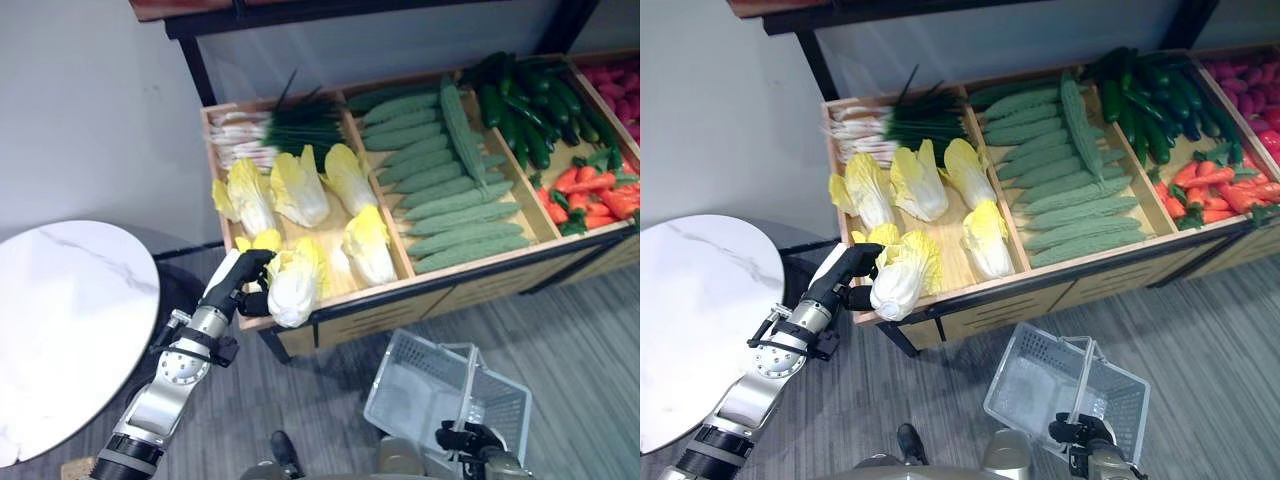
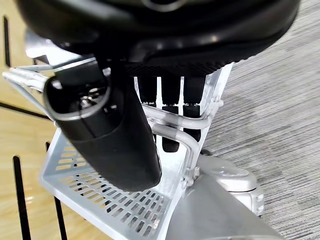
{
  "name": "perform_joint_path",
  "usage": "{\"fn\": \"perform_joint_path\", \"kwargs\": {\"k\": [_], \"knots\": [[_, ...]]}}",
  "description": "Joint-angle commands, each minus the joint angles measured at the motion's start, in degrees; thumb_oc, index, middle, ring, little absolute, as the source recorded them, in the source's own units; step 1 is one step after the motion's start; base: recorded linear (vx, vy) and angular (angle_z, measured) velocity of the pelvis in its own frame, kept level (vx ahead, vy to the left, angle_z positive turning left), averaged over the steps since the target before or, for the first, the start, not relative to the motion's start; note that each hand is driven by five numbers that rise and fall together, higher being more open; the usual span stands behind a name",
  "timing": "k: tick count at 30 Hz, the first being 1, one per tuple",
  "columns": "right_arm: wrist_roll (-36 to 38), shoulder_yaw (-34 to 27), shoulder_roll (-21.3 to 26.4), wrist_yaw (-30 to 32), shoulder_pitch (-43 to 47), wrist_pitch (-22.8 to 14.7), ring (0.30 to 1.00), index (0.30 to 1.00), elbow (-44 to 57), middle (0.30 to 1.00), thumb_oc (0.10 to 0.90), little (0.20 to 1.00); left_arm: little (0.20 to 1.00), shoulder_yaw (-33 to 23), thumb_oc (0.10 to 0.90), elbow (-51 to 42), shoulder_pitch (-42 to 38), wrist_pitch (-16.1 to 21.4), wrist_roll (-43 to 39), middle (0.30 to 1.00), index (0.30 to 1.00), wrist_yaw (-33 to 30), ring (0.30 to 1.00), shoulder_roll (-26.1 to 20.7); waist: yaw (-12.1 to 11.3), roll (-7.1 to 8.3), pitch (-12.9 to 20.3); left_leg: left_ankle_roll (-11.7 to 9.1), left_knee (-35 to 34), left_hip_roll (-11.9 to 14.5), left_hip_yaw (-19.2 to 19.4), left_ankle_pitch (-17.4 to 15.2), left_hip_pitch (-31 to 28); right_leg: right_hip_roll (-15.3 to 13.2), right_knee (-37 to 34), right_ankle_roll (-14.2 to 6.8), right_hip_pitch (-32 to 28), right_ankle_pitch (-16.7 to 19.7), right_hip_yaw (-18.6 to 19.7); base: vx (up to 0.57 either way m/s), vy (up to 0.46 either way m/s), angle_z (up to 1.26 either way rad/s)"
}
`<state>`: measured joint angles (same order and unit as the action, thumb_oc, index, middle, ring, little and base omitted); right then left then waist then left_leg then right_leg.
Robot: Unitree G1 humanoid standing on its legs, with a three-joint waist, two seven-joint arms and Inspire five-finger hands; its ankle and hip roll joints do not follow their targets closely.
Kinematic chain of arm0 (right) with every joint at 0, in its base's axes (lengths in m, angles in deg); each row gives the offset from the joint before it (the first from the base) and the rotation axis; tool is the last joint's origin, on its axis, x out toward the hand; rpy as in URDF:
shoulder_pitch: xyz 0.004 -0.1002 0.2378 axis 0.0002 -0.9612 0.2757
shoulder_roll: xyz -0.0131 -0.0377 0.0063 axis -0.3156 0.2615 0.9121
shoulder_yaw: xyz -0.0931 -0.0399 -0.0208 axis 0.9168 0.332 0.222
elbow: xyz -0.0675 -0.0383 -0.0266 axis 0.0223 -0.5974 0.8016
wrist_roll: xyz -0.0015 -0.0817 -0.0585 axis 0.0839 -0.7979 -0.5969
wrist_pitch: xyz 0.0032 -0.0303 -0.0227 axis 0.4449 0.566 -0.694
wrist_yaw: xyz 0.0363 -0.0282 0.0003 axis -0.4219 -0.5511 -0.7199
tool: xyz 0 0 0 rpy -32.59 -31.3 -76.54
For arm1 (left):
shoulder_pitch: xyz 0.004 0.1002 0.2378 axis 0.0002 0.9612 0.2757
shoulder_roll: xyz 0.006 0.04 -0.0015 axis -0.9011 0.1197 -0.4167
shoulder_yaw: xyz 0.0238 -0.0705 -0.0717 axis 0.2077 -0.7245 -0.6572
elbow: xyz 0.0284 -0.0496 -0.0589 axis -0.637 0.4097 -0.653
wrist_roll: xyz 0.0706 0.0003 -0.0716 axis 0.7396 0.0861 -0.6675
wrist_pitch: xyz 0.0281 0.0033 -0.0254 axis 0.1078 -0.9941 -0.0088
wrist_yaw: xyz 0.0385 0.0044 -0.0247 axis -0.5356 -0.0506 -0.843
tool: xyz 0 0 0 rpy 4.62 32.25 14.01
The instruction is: Get the vegetables into the basket
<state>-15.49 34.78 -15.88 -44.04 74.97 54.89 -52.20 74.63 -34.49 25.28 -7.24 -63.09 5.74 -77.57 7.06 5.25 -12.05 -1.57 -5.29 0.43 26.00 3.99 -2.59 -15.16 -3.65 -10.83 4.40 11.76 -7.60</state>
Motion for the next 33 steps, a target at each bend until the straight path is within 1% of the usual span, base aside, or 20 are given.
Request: {"fn": "perform_joint_path", "kwargs": {"k": [1,3,5,6,8,10,11,12,13,14,15,18,19,20,21,23,24,30,32,33], "knots": [[0.3,2.9,1.4,1.1,-1.3,-0.6,0.300,0.300,-1.6,0.300,0.400,0.300,0.300,-3.1,0.400,-6.1,-6.1,4.8,-1.1,0.300,0.300,-3.1,0.300,-0.3,-1.8,-2.11,2.2,-0.5,1.8,1.9,-2.1,-4.7,-0.8,-2.3,6.9,-3.9,2.8,0.8,-5.4,-0.12,0.028,-0.32],[0.4,3.0,1.1,1.2,-1.2,-0.7,0.300,0.300,-1.6,0.300,0.400,0.300,0.300,-3.0,0.400,-6.1,-6.2,4.7,-1.2,0.300,0.300,-3.2,0.300,-0.3,-2.1,-2.39,2.1,-0.4,1.8,2.2,-1.8,-4.4,-0.6,-2.4,8.4,-3.6,2.0,-1.0,-5.6,-0.11,0.018,-0.24],[0.4,3.5,0.6,1.3,-0.9,-0.9,0.300,0.300,-1.5,0.300,0.400,0.300,0.300,-3.6,0.400,-6.6,-5.6,4.6,-1.7,0.300,0.300,-3.6,0.300,-0.8,-3.9,-2.90,2.8,-0.1,2.4,3.3,-0.3,-4.0,0.6,-3.9,11.2,-2.8,-1.5,-3.8,-7.1,-0.13,-0.020,-0.18],[0.4,3.5,0.6,1.3,-0.9,-0.9,0.300,0.300,-1.5,0.300,0.400,0.300,0.300,-3.6,0.400,-6.6,-5.6,4.6,-1.7,0.300,0.300,-3.6,0.300,-0.8,-3.9,-2.89,2.8,-0.1,2.4,3.3,-0.3,-4.0,0.5,-3.9,11.2,-2.8,-1.5,-3.8,-7.1,-0.18,-0.053,-0.15],[-0.3,3.8,0.6,1.4,-0.1,-0.7,0.300,0.300,-1.6,0.300,0.400,0.300,0.300,-4.5,0.400,-7.1,-4.9,4.4,-1.9,0.300,0.300,-4.0,0.300,-1.3,-5.8,-2.90,3.9,0.3,2.9,4.3,1.6,-3.0,2.1,-5.1,13.5,-2.8,-5.1,-4.5,-8.4,-0.15,-0.072,-0.22],[-0.7,4.2,0.5,1.3,0.2,-0.7,0.300,0.300,-1.4,0.300,0.400,0.300,0.300,-5.3,0.400,-7.2,-4.1,4.3,-2.3,0.300,0.300,-4.2,0.300,-1.3,-7.1,-2.02,5.0,0.1,3.5,4.3,2.5,-2.6,3.3,-4.8,12.3,-3.2,-8.0,-4.4,-8.1,-0.07,-0.093,-0.24],[-1.0,4.3,0.5,1.1,0.4,-0.5,0.300,0.300,-1.4,0.300,0.400,0.300,0.300,-5.8,0.400,-7.1,-3.5,4.3,-2.2,0.300,0.300,-4.2,0.300,-1.3,-8.0,-1.55,5.7,-0.5,3.5,4.1,2.0,-3.5,3.6,-4.5,10.9,-3.9,-10.1,-5.2,-8.3,-0.07,-0.074,-0.32],[-1.0,4.4,0.5,1.1,0.4,-0.5,0.300,0.300,-1.4,0.300,0.400,0.300,0.300,-5.9,0.400,-7.2,-3.4,4.3,-2.2,0.300,0.300,-4.2,0.300,-1.3,-7.9,-1.42,5.5,-0.1,4.1,4.3,3.4,-2.4,4.1,-4.5,10.4,-3.5,-10.0,-4.4,-9.1,-0.01,-0.065,-0.48],[-1.3,4.5,0.6,1.1,0.6,-0.4,0.300,0.300,-1.2,0.300,0.400,0.300,0.300,-6.3,0.400,-7.0,-3.2,4.3,-2.2,0.300,0.300,-4.3,0.300,-1.3,-8.5,-1.08,5.8,-0.8,3.9,4.2,2.3,-3.0,4.0,-4.2,9.0,-4.0,-10.5,-5.2,-9.2,-0.07,-0.184,-0.43],[-1.8,4.7,0.7,1.0,0.7,-0.3,0.300,0.300,-1.1,0.300,0.400,0.300,0.300,-6.9,0.400,-6.5,-2.5,4.1,-1.7,0.300,0.300,-4.4,0.300,-1.1,-8.9,-0.70,6.2,-1.4,5.0,5.1,2.7,-2.5,4.6,-3.2,6.9,-4.1,-11.2,-7.0,-10.4,-0.10,-0.280,-0.52],[-2.4,5.0,0.8,1.0,0.8,-0.2,0.300,0.300,-1.0,0.300,0.400,0.300,0.300,-7.2,0.400,-6.4,-1.7,4.1,-2.0,0.300,0.300,-4.4,0.300,-0.6,-9.0,-0.93,5.9,-1.4,5.9,6.2,3.8,-0.5,5.7,-1.8,5.6,-3.2,-11.2,-9.0,-11.4,-0.15,-0.307,-0.42],[-2.5,5.3,1.1,0.9,0.5,-0.2,0.300,0.300,-0.5,0.300,0.400,0.300,0.300,-7.4,0.400,-6.5,-1.1,3.9,-2.0,0.300,0.300,-4.2,0.300,-0.2,-8.8,-1.70,5.6,-2.6,5.8,7.7,2.3,1.6,6.6,0.5,4.2,-1.5,-11.9,-12.6,-11.8,-0.11,-0.227,-0.27],[-2.3,5.5,1.3,1.0,0.5,-0.4,0.300,0.300,-0.1,0.300,0.400,0.300,0.300,-7.3,0.400,-6.3,-1.2,3.8,-2.1,0.300,0.300,-4.3,0.300,0.0,-8.7,-2.12,5.1,-3.6,5.6,8.9,1.1,3.4,7.3,2.2,4.1,-0.4,-11.9,-14.0,-11.8,-0.09,-0.215,-0.01],[-2.3,5.5,1.4,1.0,0.5,-0.4,0.300,0.300,-0.1,0.300,0.400,0.300,0.300,-7.3,0.400,-6.3,-1.2,3.8,-2.1,0.300,0.300,-4.3,0.300,0.0,-8.6,-2.20,5.1,-3.7,5.6,9.0,1.0,3.5,7.3,2.3,4.1,-0.3,-11.9,-14.1,-11.9,-0.16,-0.338,0.09],[-2.0,5.8,1.9,1.0,0.3,-0.5,0.300,0.300,-0.2,0.300,0.400,0.300,0.300,-7.2,0.400,-6.1,-1.3,3.6,-2.0,0.300,0.300,-4.2,0.300,0.3,-8.6,-2.68,4.3,-4.6,5.8,10.5,-0.6,5.1,7.8,4.4,4.8,1.3,-12.1,-15.9,-11.9,-0.13,-0.265,0.18],[-2.0,6.1,2.2,1.1,0.1,-0.6,0.300,0.300,0.1,0.300,0.400,0.300,0.300,-7.1,0.400,-5.9,-1.5,3.4,-1.8,0.300,0.300,-4.4,0.300,0.5,-8.5,-3.20,3.4,-5.3,6.1,11.8,-2.0,6.6,8.2,6.0,5.7,2.5,-12.3,-17.2,-12.3,-0.17,-0.313,0.38],[-1.7,6.5,2.5,1.3,-0.1,-0.8,0.300,0.300,0.5,0.300,0.400,0.300,0.300,-7.0,0.400,-5.7,-1.5,3.2,-1.6,0.300,0.300,-4.6,0.300,0.8,-8.5,-3.60,2.7,-6.3,6.0,13.5,-3.1,8.5,8.4,7.9,6.2,3.7,-12.7,-18.2,-12.4,-0.18,-0.279,0.23],[-1.2,6.7,3.2,1.7,-0.1,-1.0,0.300,0.300,0.4,0.300,0.400,0.300,0.300,-6.5,0.400,-5.1,-1.7,2.8,-2.5,0.300,0.300,-4.5,0.300,2.1,-8.4,-4.36,1.8,-7.9,6.7,16.2,-4.4,11.1,8.9,10.8,5.2,5.5,-13.9,-18.6,-13.2,-0.13,-0.154,0.12],[-1.1,7.1,3.4,1.8,0.6,-1.2,0.300,0.300,0.1,0.300,0.400,0.300,0.300,-6.5,0.400,-4.9,-1.6,2.9,-2.4,0.300,0.300,-4.7,0.300,2.3,-9.0,-4.23,1.4,-8.1,7.7,15.4,-8.0,10.6,9.3,10.9,4.2,5.7,-13.7,-17.8,-12.4,-0.12,-0.038,-0.03],[-1.3,7.3,3.4,1.8,1.1,-1.2,0.300,0.300,0.0,0.300,0.400,0.300,0.300,-6.6,0.400,-5.1,-1.4,3.0,-2.3,0.300,0.300,-4.9,0.300,2.4,-9.4,-3.98,1.1,-8.1,8.7,14.5,-11.0,9.8,9.4,10.5,4.1,5.7,-13.2,-17.2,-11.8,-0.14,0.010,-0.15]]}}
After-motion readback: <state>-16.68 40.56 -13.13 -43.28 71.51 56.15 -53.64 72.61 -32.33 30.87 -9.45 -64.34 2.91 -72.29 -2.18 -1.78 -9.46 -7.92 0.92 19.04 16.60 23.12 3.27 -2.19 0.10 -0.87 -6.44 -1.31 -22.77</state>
